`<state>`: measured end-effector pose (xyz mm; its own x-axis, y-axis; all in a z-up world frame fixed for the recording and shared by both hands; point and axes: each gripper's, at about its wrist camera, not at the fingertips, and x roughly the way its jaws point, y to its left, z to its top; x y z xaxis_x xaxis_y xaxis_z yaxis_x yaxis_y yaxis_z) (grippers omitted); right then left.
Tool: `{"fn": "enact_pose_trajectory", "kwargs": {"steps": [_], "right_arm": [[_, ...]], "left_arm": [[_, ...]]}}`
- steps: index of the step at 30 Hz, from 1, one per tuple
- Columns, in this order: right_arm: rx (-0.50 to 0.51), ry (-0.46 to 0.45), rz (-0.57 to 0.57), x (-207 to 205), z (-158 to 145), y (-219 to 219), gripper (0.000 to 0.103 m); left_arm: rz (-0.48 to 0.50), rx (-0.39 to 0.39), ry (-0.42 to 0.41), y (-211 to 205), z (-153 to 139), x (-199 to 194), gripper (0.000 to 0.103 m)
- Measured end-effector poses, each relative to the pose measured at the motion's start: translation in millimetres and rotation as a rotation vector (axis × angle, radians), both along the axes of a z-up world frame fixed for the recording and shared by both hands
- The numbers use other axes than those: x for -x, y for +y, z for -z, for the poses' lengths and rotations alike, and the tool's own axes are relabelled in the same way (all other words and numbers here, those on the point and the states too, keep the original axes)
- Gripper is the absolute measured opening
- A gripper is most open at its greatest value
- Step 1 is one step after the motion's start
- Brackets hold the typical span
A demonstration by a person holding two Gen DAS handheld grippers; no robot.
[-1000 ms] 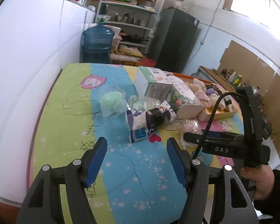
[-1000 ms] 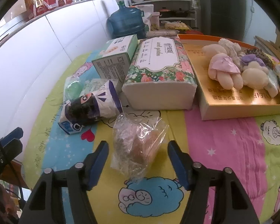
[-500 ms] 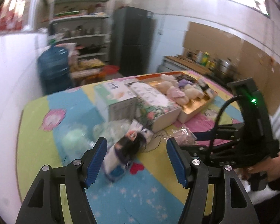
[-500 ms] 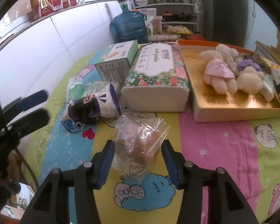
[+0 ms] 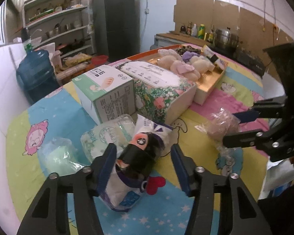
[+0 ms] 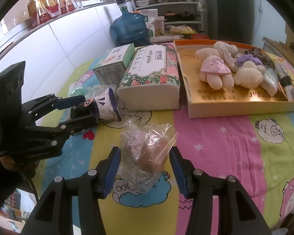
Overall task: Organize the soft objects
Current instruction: 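Lower the left tool onto the black-white bottle while the right tool lowers onto the clear bag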
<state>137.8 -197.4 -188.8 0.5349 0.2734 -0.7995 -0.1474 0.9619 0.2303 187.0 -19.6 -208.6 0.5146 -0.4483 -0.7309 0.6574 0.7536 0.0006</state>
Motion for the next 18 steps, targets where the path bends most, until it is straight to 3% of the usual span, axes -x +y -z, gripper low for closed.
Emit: {"fn": "enact_pose_trajectory", "kwargs": {"steps": [4,18], "right_arm": [[-0.006,0.001,0.004,-0.5,0.0,-0.6,0.052],[-0.016,0.017,0.015,-3.4,4.2,-1.0,0.052]], "left_arm": [[-0.003,0.005,0.004,1.7,2.5,-5.2,0.051],[0.012,0.007,0.0,-1.0,3.5,-8.0,0.049]]}}
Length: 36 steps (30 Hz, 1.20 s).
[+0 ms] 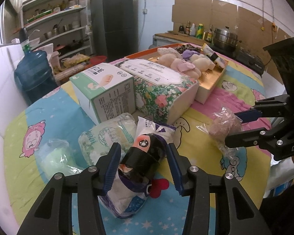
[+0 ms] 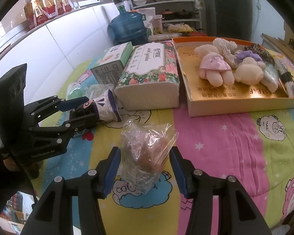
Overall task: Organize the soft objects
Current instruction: 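Lower the left tool onto the black-white bottle while the right tool lowers onto the clear bag, then grasp the black-white bottle with the left tool while the right tool grasps the clear plastic bag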
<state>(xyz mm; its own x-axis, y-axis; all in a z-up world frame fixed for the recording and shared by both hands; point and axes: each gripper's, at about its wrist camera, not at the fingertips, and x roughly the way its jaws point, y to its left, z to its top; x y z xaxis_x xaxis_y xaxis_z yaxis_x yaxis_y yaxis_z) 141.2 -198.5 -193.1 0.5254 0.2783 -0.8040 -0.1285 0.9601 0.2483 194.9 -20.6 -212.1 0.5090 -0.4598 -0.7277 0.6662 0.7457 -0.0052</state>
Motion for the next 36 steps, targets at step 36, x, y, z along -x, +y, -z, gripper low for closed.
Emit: {"fn": "enact_pose_trajectory", "kwargs": {"steps": [36], "right_arm": [[-0.01,-0.018,0.034,9,-11,-18,0.052]], "left_arm": [[-0.064,0.181,0.008,5,-26,30,0.04]]}}
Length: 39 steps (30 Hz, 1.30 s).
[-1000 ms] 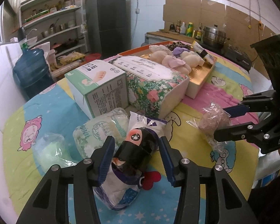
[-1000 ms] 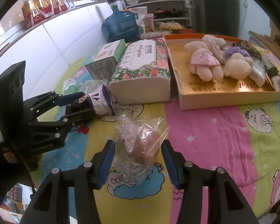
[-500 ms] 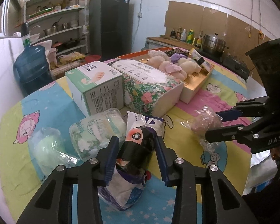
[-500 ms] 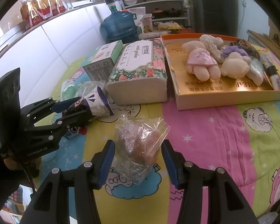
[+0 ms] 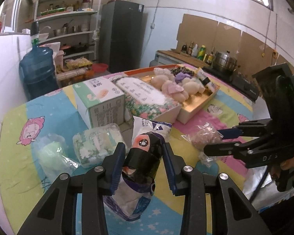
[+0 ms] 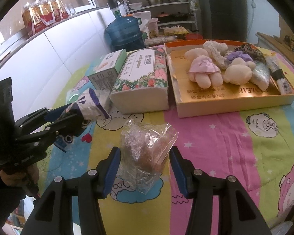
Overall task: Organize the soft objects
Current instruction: 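Grasp the black-white bottle with the left tool while the right tool grasps the clear plastic bag, then carry the bottle with the left tool while the right tool carries the bag to the gold box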
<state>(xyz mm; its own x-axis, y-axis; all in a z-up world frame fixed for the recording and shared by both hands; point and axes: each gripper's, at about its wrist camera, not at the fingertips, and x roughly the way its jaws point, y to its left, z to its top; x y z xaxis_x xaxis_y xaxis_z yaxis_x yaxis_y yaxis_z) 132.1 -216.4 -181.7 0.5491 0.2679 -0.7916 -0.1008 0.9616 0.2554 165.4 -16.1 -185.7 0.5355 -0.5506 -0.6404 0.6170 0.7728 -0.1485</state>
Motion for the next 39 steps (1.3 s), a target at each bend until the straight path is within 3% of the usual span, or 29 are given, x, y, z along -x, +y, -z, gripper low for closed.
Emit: {"fn": "enact_pose_trajectory", "kwargs": {"steps": [17,39], "right_arm": [[-0.013,-0.048,0.112,24,-24,-60,0.052],[-0.009,-0.122,0.225,7,-60,-153,0.052]], "left_arm": [[0.01,0.052,-0.02,-43,-35,21,0.04],[0.054,0.07,-0.039,-134,-62,-7,0.04]]}}
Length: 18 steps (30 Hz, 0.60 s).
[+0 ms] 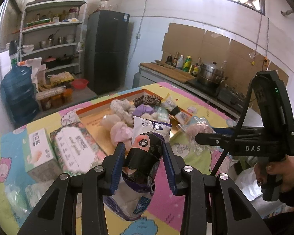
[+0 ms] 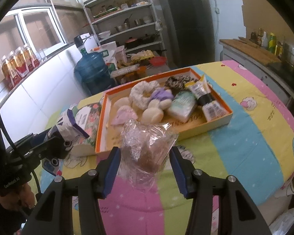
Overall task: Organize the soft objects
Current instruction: 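Carry the bottle with the left tool while the right tool carries the bag to the gold box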
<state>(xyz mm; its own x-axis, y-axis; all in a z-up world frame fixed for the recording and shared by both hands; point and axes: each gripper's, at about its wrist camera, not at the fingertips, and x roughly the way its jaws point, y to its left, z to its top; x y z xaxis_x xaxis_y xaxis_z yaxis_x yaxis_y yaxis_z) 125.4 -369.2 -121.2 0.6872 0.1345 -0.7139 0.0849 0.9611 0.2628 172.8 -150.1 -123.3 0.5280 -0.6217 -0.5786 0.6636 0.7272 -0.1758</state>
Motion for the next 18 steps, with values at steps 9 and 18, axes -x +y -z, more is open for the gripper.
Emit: {"fn": "enact_pose_trajectory", "kwargs": {"steps": [9,18], "right_arm": [[0.015,-0.022,-0.005,-29,-11,-31,0.052],[0.034,-0.024,-0.049,-67,-10,-55,0.052]], "left_arm": [[-0.071,0.003,0.009,-26,-7,-27,0.04],[-0.133,0.001,0.018,-57,-7,-58,0.04]]}}
